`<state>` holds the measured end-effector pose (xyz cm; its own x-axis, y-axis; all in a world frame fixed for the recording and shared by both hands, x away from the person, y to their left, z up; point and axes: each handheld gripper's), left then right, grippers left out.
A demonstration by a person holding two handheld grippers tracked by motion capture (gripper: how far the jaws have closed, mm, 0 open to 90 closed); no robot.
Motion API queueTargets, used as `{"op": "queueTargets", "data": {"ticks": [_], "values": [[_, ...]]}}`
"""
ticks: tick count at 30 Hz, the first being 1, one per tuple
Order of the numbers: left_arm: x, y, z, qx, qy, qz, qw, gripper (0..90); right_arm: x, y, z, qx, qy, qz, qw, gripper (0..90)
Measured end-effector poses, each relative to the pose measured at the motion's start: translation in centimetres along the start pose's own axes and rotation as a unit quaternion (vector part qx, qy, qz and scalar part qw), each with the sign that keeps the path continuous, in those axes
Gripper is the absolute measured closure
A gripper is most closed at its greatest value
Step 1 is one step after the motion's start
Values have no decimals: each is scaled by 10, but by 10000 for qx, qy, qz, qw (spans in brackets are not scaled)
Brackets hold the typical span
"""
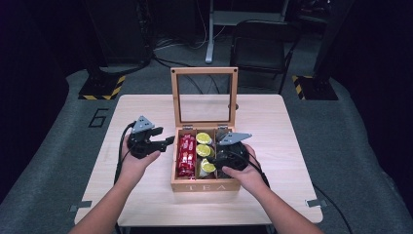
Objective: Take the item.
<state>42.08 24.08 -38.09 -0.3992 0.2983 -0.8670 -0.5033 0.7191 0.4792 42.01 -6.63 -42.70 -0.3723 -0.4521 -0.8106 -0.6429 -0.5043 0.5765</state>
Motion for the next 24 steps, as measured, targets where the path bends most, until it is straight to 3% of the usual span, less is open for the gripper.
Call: {"op": "queueTargets", "data": {"ticks": [21,24], "values": [[3,1,2,-49,43,-16,10000,389,4,-10,16,-44,346,97,9993,318],[4,1,2,-47,60,-5,10000,389,7,-12,18,-54,272,123,9995,315]]}}
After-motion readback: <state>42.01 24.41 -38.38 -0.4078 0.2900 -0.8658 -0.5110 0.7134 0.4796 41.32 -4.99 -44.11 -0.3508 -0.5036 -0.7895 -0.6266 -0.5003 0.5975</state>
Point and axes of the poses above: each handheld gripper's, and its own axes: y roughly backward along the jaws, x roughly out of its underside, z roughly to its left, and after that the axes turned 13 degrees about x, right-handed
